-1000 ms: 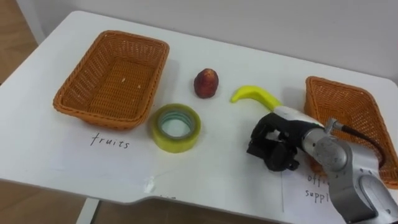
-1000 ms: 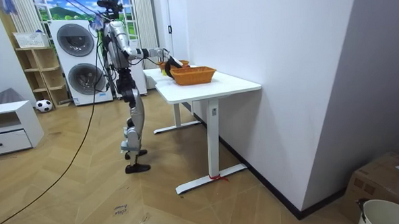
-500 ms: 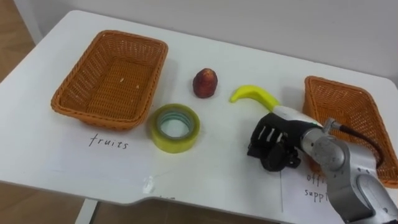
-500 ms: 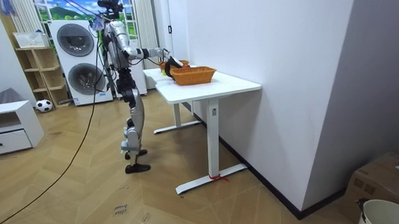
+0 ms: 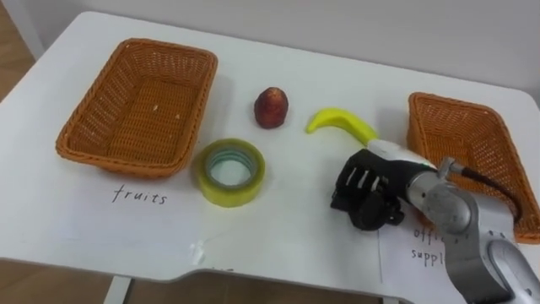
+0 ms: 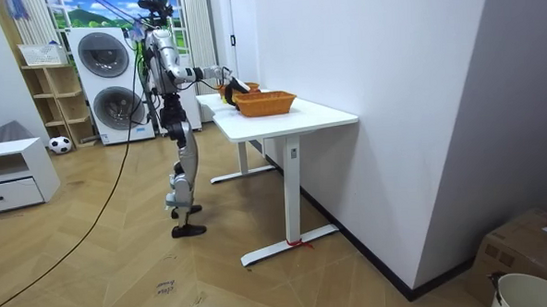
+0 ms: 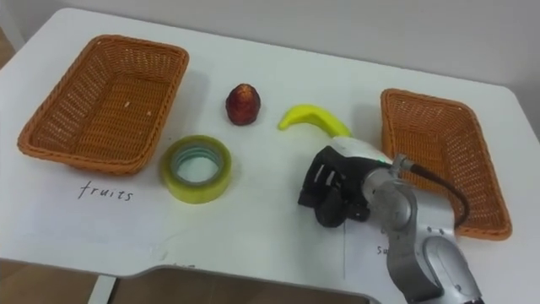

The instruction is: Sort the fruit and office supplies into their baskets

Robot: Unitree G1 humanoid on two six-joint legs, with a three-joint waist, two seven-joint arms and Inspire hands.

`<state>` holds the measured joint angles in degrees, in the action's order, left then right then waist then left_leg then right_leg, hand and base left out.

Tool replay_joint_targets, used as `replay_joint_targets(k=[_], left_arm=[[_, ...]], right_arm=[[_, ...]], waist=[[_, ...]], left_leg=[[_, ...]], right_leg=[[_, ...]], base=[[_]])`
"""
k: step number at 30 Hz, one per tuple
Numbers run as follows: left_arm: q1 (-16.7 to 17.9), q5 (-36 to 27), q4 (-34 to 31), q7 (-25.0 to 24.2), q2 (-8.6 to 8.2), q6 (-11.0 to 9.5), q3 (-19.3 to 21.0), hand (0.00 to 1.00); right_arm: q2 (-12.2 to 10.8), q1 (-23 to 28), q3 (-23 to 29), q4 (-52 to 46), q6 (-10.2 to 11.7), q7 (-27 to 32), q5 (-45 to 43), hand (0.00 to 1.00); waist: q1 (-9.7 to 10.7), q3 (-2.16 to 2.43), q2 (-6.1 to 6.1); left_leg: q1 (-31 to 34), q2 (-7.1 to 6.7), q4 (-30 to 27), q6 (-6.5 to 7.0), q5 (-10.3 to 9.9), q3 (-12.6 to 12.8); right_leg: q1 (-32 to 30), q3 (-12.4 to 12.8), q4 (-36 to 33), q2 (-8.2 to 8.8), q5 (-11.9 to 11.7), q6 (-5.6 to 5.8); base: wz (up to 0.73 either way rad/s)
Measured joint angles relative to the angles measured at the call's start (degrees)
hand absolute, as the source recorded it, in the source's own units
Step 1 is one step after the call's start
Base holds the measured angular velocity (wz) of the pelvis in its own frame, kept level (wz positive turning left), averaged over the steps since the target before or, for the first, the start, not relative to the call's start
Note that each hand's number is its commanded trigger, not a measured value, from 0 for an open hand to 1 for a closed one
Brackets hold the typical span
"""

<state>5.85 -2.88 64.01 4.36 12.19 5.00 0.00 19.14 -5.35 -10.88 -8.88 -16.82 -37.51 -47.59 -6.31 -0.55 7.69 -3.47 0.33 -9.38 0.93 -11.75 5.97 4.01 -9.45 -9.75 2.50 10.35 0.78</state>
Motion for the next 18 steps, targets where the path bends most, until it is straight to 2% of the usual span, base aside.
replay_joint_targets(k=[4,14,16,18], left_arm=[[0.81,0.03,-0.07,0.07,-0.03,-1.59,0.04,0.00],[2.23,-1.73,0.17,0.02,-0.21,-2.65,0.94,0.00],[2.43,-2.01,0.17,-0.12,-0.45,-2.68,1.73,0.00],[2.77,-2.03,0.19,-0.30,-0.81,-3.00,2.53,0.00]], right_arm=[[-1.06,-0.05,3.37,-4.10,2.45,1.87,2.72,1.00],[-1.92,-0.25,6.66,-7.73,3.89,7.23,6.92,1.00],[-2.16,-0.25,7.83,-7.73,4.84,7.49,7.56,1.00],[-2.19,-0.25,9.65,-7.74,5.46,8.14,9.95,1.00]], waist=[[1.11,0.02,0.01],[1.88,-0.13,-0.21],[2.05,-0.25,-0.42],[2.34,-0.16,-0.48]], left_leg=[[-0.13,-0.01,0.02,0.00,0.00,-0.31],[-0.26,-0.06,-0.04,0.00,0.00,0.07],[-0.10,-0.03,-0.09,0.03,0.02,0.11],[-0.11,-0.02,0.07,0.08,0.07,0.08]], right_leg=[[0.24,0.04,0.05,0.01,0.00,0.00],[0.40,0.62,0.08,0.02,-0.01,0.02],[0.39,0.47,0.00,0.01,-0.02,0.03],[0.47,0.03,-0.07,0.02,-0.03,0.03]], base=[[0.02],[0.01],[0.00],[0.02]])
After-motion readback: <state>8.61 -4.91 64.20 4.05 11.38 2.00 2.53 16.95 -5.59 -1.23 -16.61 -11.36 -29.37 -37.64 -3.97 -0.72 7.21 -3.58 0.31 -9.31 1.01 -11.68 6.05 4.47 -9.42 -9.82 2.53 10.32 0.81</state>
